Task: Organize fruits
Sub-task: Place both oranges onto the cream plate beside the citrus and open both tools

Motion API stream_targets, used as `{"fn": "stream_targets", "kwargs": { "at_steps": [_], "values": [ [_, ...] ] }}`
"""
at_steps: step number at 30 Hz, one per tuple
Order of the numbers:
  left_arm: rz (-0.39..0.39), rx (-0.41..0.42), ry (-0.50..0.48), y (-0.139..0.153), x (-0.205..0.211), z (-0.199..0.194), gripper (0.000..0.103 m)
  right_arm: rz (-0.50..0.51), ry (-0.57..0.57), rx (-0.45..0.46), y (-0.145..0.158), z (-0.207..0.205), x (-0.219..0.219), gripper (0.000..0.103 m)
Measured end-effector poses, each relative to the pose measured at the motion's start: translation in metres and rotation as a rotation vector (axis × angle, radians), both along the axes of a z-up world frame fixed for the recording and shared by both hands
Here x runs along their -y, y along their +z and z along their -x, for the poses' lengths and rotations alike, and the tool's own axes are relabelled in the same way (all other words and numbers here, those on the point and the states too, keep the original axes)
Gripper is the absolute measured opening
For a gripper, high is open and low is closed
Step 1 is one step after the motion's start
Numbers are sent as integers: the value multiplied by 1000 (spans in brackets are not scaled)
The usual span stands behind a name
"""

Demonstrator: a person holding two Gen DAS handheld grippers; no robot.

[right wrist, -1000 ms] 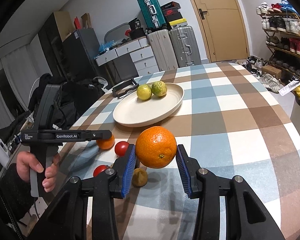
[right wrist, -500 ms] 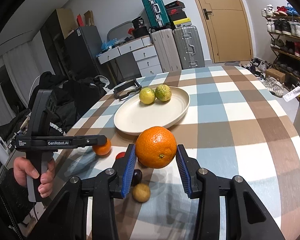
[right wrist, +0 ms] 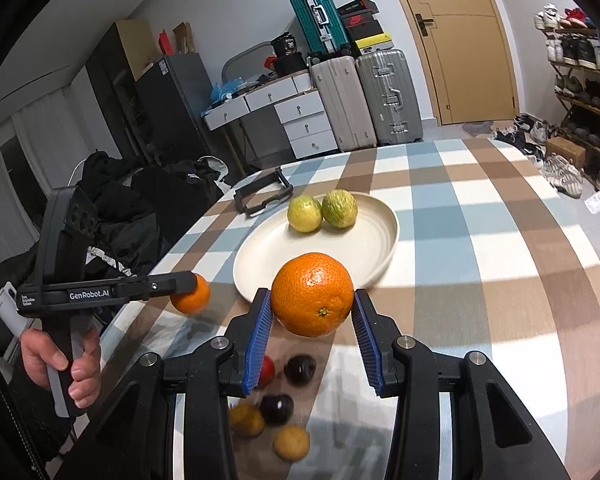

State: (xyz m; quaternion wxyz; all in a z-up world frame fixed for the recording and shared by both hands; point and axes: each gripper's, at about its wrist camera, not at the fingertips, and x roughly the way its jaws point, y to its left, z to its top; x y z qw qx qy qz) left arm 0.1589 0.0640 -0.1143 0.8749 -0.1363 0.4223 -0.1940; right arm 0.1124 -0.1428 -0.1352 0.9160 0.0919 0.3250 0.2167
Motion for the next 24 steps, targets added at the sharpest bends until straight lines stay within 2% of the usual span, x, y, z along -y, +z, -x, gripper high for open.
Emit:
{"fn": "stream_targets", "kwargs": {
  "at_steps": [10, 16, 24],
  "values": [
    [6, 21, 16, 16, 1, -59, 35, 5, 18, -5, 16, -61, 0, 41],
    [-30, 9, 19, 2, 7, -96, 35, 11, 24, -40, 13, -105, -1, 41],
    [-54, -9, 14, -20, 13, -130, 35, 51, 27, -106, -10, -152, -8, 41]
  ]
}}
